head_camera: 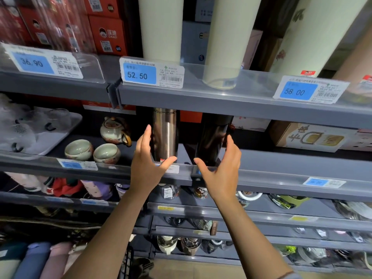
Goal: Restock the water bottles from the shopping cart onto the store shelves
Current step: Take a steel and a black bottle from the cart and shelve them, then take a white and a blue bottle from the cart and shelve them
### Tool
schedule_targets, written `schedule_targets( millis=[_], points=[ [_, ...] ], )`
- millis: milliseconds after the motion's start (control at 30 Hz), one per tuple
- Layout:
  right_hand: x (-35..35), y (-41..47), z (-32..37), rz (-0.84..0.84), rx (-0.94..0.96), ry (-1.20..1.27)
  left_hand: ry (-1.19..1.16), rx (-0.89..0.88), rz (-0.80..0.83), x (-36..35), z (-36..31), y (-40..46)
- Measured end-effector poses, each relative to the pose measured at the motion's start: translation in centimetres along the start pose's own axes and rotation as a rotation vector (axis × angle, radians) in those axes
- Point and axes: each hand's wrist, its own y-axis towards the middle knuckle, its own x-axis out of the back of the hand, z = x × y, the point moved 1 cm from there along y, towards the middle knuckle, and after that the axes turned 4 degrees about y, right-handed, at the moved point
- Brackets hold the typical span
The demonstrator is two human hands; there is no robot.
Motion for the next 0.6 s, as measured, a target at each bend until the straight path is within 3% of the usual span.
schedule_targets(
  millis=[133, 200, 400, 600],
  points=[
    [1.3, -3.5, -0.3, 0.033, 0.128, 0.059, 0.099, -0.076, -0.09, 2.6, 1.2, -4.3],
    [1.1, -5.3, -0.3, 0.123, 0.122, 0.146, 0.049, 0.056, -0.106, 4.2, 2.0, -7.4],
    [-1.3, -10.1, 0.1, 0.391, 0.148, 0.335, 0.237, 0.305, -0.17, 9.2, 2.9, -17.2],
    [-4.2, -16.5, 2.3, 0.829, 0.01, 0.428, 0.337, 0.564, -0.256, 15.6, 1.4, -26.7]
  ],
)
